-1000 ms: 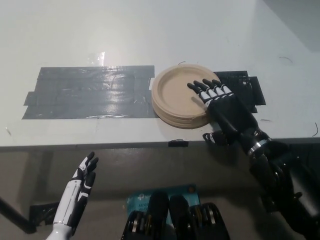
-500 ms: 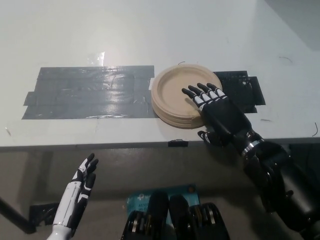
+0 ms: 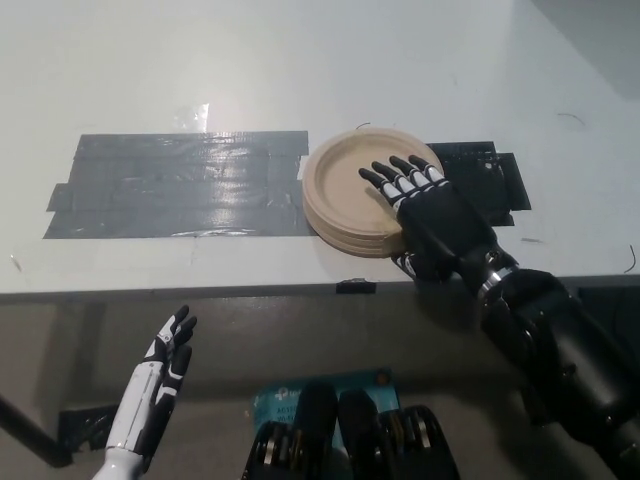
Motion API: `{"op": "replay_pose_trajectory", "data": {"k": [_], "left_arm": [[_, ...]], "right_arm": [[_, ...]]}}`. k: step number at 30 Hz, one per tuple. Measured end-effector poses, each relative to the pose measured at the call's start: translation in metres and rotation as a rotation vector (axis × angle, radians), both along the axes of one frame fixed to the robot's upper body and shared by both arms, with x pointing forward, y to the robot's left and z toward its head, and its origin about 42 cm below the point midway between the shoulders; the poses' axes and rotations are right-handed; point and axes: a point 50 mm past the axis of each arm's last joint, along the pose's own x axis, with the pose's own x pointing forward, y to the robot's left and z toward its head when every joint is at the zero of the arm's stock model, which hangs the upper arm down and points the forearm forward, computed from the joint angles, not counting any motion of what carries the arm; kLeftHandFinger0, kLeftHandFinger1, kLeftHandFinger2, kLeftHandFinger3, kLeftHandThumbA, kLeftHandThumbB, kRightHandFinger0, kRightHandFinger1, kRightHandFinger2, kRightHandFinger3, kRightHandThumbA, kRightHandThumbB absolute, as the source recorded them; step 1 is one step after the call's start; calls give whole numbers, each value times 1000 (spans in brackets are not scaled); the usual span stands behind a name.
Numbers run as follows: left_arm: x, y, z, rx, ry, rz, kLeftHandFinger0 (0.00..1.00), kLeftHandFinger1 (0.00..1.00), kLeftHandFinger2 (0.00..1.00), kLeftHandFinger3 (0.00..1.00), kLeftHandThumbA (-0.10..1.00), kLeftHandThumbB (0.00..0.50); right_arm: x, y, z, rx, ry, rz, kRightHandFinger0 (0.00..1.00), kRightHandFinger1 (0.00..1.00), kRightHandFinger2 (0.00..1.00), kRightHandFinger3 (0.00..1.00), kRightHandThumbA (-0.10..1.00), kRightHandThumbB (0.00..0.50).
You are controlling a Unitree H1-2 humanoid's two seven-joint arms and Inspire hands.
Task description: A stack of plates is kept in the middle of the desk close to the robot and the robot grabs the stack with its right hand, picks it up and hands it to a person.
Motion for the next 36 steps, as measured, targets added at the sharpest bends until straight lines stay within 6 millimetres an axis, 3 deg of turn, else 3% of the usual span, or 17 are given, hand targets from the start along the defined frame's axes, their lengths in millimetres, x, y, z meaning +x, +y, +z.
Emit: {"op": "replay_pose_trajectory", "data": {"k": [5, 8, 10, 11, 12, 13, 14, 15, 16, 18, 21, 22, 24, 29, 32, 36], "left_arm": [[1, 0, 1, -2, -2, 0, 1000, 1000, 1000, 1000, 1000, 26], [1, 0, 1, -5, -2, 0, 1000, 1000, 1000, 1000, 1000, 17], [1, 0, 1, -6, -2, 0, 1000, 1000, 1000, 1000, 1000, 20], [1, 0, 1, -7, -3, 0, 1000, 1000, 1000, 1000, 1000, 20], [2, 0, 1, -7, -4, 0, 1000, 1000, 1000, 1000, 1000, 27], [2, 0, 2, -7, -5, 0, 1000, 1000, 1000, 1000, 1000, 29], [2, 0, 2, -7, -6, -1, 1000, 1000, 1000, 1000, 1000, 33], [3, 0, 2, -8, -8, -1, 1000, 1000, 1000, 1000, 1000, 20], [3, 0, 3, -8, -9, -2, 1000, 1000, 1000, 1000, 1000, 17], [5, -1, 4, -9, -14, -3, 1000, 1000, 1000, 1000, 1000, 16], [6, -1, 5, -10, -17, -4, 1000, 1000, 1000, 1000, 1000, 41], [7, -1, 5, -10, -19, -4, 1000, 1000, 1000, 1000, 1000, 41], [8, -1, 6, -10, -21, -5, 1000, 1000, 1000, 1000, 1000, 41], [9, -1, 7, -9, -24, -5, 1000, 1000, 1000, 1000, 1000, 20], [10, -1, 8, -9, -28, -5, 1000, 1000, 1000, 1000, 1000, 15], [12, -1, 9, -9, -31, -6, 1000, 1000, 1000, 1000, 1000, 10]], "right_arm": [[9, 3, -2, -58, -8, 2, 1000, 1000, 1000, 1000, 883, 433], [17, 3, -8, -128, -9, 2, 1000, 1000, 1000, 1000, 828, 465], [21, 3, -10, -155, -11, 1, 1000, 1000, 1000, 1000, 519, 470], [26, 1, -11, -182, -11, -3, 1000, 1000, 1000, 1000, 471, 480], [31, -1, -14, -213, -11, -8, 1000, 1000, 1000, 1000, 263, 403], [34, -1, -14, -232, -16, -8, 611, 597, 624, 823, 13, 335], [37, -1, -13, -244, -25, -4, 201, 303, 458, 648, -77, 330], [43, 1, -13, -275, -39, 5, 8, 42, 262, 508, -99, 311], [46, 2, -13, -290, -49, 9, 0, 2, 172, 550, -100, 324], [56, 12, -12, -349, -89, 19, 0, 0, 172, 452, -100, 306], [66, 21, -11, -401, -142, 23, 0, 0, 219, 408, -100, 298], [69, 22, -9, -413, -162, 24, 0, 0, 208, 340, -100, 292], [71, 22, -7, -417, -184, 26, 0, 6, 277, 301, -100, 287], [71, 22, -9, -402, -253, 40, 0, 16, 396, 426, -100, 305], [69, 21, -11, -385, -298, 57, 0, 20, 458, 327, -100, 295], [65, 20, -11, -351, -352, 85, 0, 42, 566, 290, -100, 293]]}}
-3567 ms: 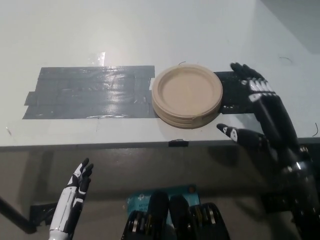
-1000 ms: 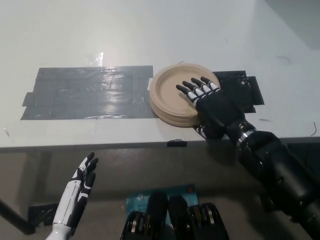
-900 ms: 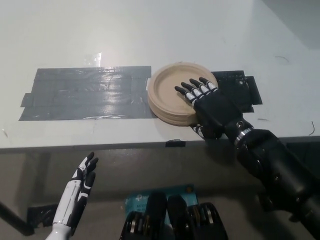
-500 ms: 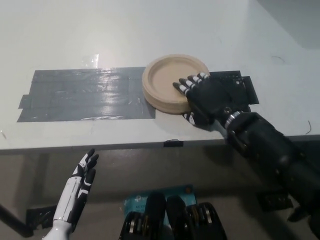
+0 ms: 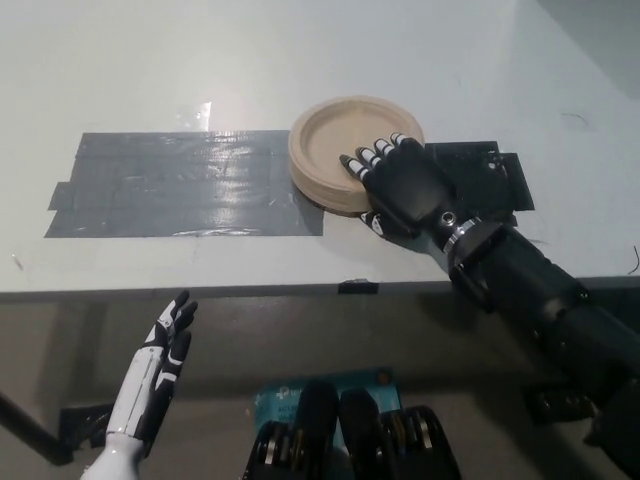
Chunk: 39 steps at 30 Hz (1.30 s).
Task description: A stack of plates is kept in the middle of the desk close to the robot and the robot grabs the stack with its right hand, picks it up and hands it to a person.
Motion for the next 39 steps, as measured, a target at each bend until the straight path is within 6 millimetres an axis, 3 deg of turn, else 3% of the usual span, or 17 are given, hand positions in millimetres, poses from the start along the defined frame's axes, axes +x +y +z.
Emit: {"op": "replay_pose_trajectory", "data": {"k": [1, 2, 7, 10, 11, 14, 15, 17, 23, 30, 34, 36, 39], "left_arm": [[0, 0, 0, 0, -1, 0, 1000, 1000, 1000, 1000, 1000, 9], [0, 0, 0, 0, -1, 0, 1000, 1000, 1000, 1000, 1000, 7], [1, 0, 0, 1, -1, 0, 1000, 1000, 1000, 1000, 1000, 8], [1, 0, 0, 1, 0, 0, 1000, 1000, 1000, 1000, 1000, 0], [1, 0, 0, 1, 1, 0, 1000, 1000, 1000, 1000, 1000, 0], [1, 0, 0, 0, 1, 1, 1000, 1000, 1000, 1000, 1000, 3], [2, 0, 1, 1, 1, 0, 1000, 1000, 1000, 1000, 1000, 4], [2, 0, 1, 2, 1, 0, 1000, 1000, 1000, 1000, 1000, 3], [2, 1, 1, 7, -2, -1, 1000, 1000, 1000, 1000, 1000, 0], [5, 1, 3, 6, -9, -3, 1000, 1000, 1000, 1000, 1000, 1], [6, 0, 5, 7, -13, -5, 1000, 1000, 1000, 1000, 1000, 0], [6, 0, 5, 7, -14, -5, 1000, 1000, 1000, 1000, 1000, 0], [6, 0, 5, 7, -13, -5, 1000, 1000, 1000, 1000, 1000, 0]], "right_arm": [[-1, -1, 0, 10, -9, 11, 0, 56, 589, 303, -100, 292], [-2, -1, 0, 15, -13, 17, 0, 72, 610, 252, -100, 292], [-13, -5, 12, 88, -71, 96, 0, 55, 576, 197, -100, 285], [-22, -7, 21, 128, -100, 134, 0, 53, 563, 180, -100, 308], [-25, -8, 22, 136, -105, 140, 0, 84, 596, 132, -100, 294], [-35, -11, 29, 170, -127, 165, 0, 52, 472, 111, -100, 279], [-39, -12, 35, 186, -142, 176, 0, 28, 357, 107, -100, 299], [-45, -14, 44, 207, -166, 193, 0, 0, 266, 103, -100, 333], [-54, -16, 67, 241, -220, 223, 0, 0, 165, 130, -100, 335], [-51, -18, 60, 214, -190, 205, 0, 0, 161, 196, -100, 341], [-47, -20, 50, 197, -153, 184, 0, 0, 102, 336, -100, 339], [-46, -19, 46, 189, -133, 174, 0, 0, 4, 300, -100, 351], [-43, -18, 38, 181, -110, 159, 0, 0, 0, 269, -100, 335]]}}
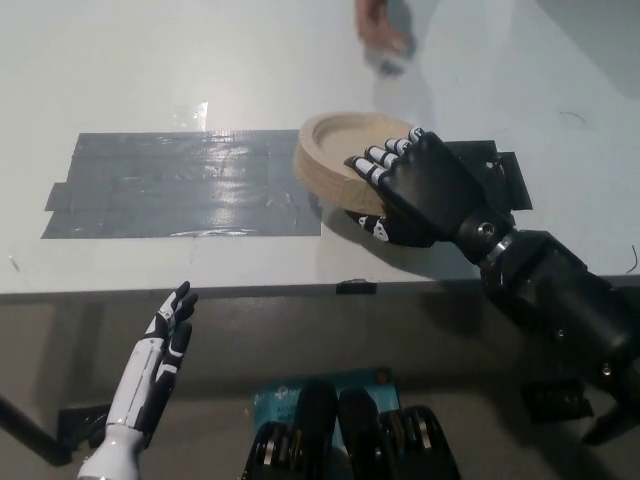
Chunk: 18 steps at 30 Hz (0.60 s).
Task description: A stack of plates is kept in the middle of the desk close to the robot and the robot grabs the stack with its right hand, picks it up and hands it to a person.
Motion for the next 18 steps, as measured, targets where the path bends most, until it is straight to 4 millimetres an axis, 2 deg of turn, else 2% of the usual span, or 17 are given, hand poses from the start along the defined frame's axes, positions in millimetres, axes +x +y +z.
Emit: {"op": "replay_pose_trajectory", "data": {"k": [2, 5, 9, 10, 11, 12, 14, 17, 18], "left_arm": [[0, 0, 0, 0, 0, 0, 1000, 1000, 1000, 1000, 1000, 0], [-1, 0, -1, 0, 3, -1, 1000, 1000, 1000, 1000, 1000, 0], [-2, -1, -2, 0, 7, -3, 1000, 1000, 1000, 1000, 1000, 7], [-4, -1, -3, 1, 10, -3, 1000, 1000, 1000, 1000, 1000, 1], [-5, -1, -4, 1, 13, -3, 1000, 1000, 1000, 1000, 1000, 0], [-6, 0, -5, 0, 16, -2, 1000, 1000, 1000, 1000, 1000, 0], [-7, 0, -6, 0, 19, -1, 1000, 1000, 1000, 1000, 1000, 9], [-9, 0, -7, -3, 18, -1, 1000, 1000, 1000, 1000, 1000, 13], [-9, 0, -7, -3, 18, -1, 1000, 1000, 1000, 1000, 1000, 10]], "right_arm": [[1, 0, -4, -4, 13, -5, 0, 0, 0, 281, -100, 336], [1, 0, -5, -8, 17, -4, 0, 0, 0, 221, -100, 324], [1, 0, -5, -8, 16, -2, 0, 0, 0, 254, -100, 350], [1, 1, -4, -9, 13, 0, 0, 0, 0, 203, -100, 353], [1, 1, -4, -10, 11, 1, 0, 0, 0, 151, -100, 334], [0, 2, -4, -11, 9, 2, 0, 0, 6, 143, -100, 332], [0, 3, -4, -13, 0, 6, 0, 0, 32, 150, -100, 337], [-1, 6, -3, 5, -24, 15, 0, 0, 40, 238, -100, 353], [-1, 7, -3, 10, -31, 16, 0, 0, 4, 232, -100, 368]]}}
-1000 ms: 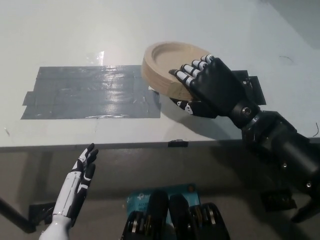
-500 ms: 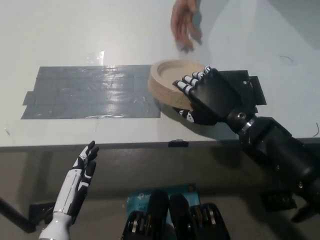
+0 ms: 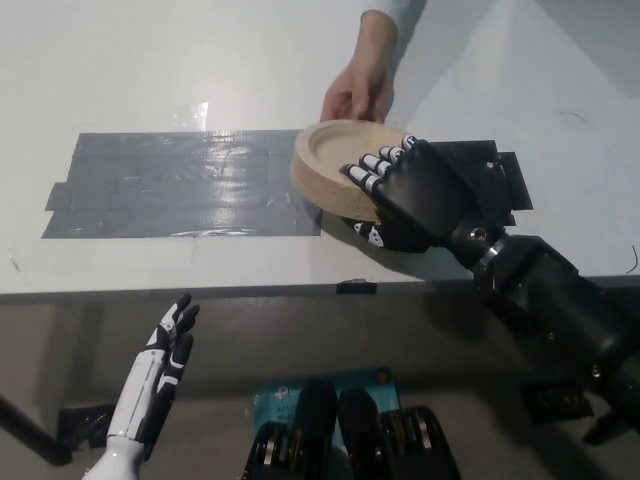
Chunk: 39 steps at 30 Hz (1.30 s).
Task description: A stack of plates is kept in the middle of the desk close to the robot and the robot grabs the stack with its right hand, picks it up and hands it to a person.
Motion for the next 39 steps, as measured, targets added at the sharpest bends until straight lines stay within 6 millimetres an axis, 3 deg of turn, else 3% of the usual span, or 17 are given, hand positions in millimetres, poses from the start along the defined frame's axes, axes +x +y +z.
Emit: {"op": "replay_pose_trajectory", "data": {"k": [14, 17, 18, 19, 20, 21, 22, 23, 27, 34, 39], "left_arm": [[0, 0, 0, -1, -3, -1, 1000, 1000, 1000, 1000, 1000, 0], [0, 0, 1, -1, -3, -1, 1000, 1000, 1000, 1000, 1000, 0], [0, 0, 1, -1, -3, -1, 1000, 1000, 1000, 1000, 1000, 0], [0, 0, 1, -1, -3, -1, 1000, 1000, 1000, 1000, 1000, 0], [1, 0, 1, -1, -4, -1, 1000, 1000, 1000, 1000, 1000, 0], [1, 0, 1, -1, -5, -1, 1000, 1000, 1000, 1000, 1000, 0], [1, -1, 1, 0, -5, -2, 1000, 1000, 1000, 1000, 1000, 0], [1, -1, 1, 0, -6, -2, 1000, 1000, 1000, 1000, 1000, 0], [1, -1, 1, 0, -4, -1, 1000, 1000, 1000, 1000, 1000, 0], [2, -1, 1, 0, -3, -1, 1000, 1000, 1000, 1000, 1000, 6], [3, -1, 2, 0, -5, -1, 1000, 1000, 1000, 1000, 1000, 0]], "right_arm": [[32, 0, 16, -3, -94, -68, 0, 0, 0, 275, -100, 350], [38, 3, 17, -11, -91, -83, 0, 0, 54, 267, -100, 340], [40, 4, 17, -15, -88, -90, 218, 369, 495, 672, 55, 274], [41, 5, 18, -16, -89, -93, 358, 524, 522, 752, 114, 298], [42, 5, 19, -17, -89, -98, 677, 790, 833, 1000, 285, 367], [44, 5, 20, -13, -84, -104, 802, 877, 946, 1000, 345, 414], [45, 5, 22, 5, -64, -120, 1000, 1000, 1000, 1000, 474, 459], [46, 5, 24, 17, -41, -136, 1000, 1000, 1000, 1000, 553, 492], [45, 5, 23, 33, 19, -162, 1000, 1000, 1000, 1000, 759, 500], [28, 12, 14, 70, 119, -153, 1000, 1000, 1000, 1000, 872, 500], [11, 19, 30, 101, 145, -118, 1000, 1000, 1000, 1000, 882, 500]]}}
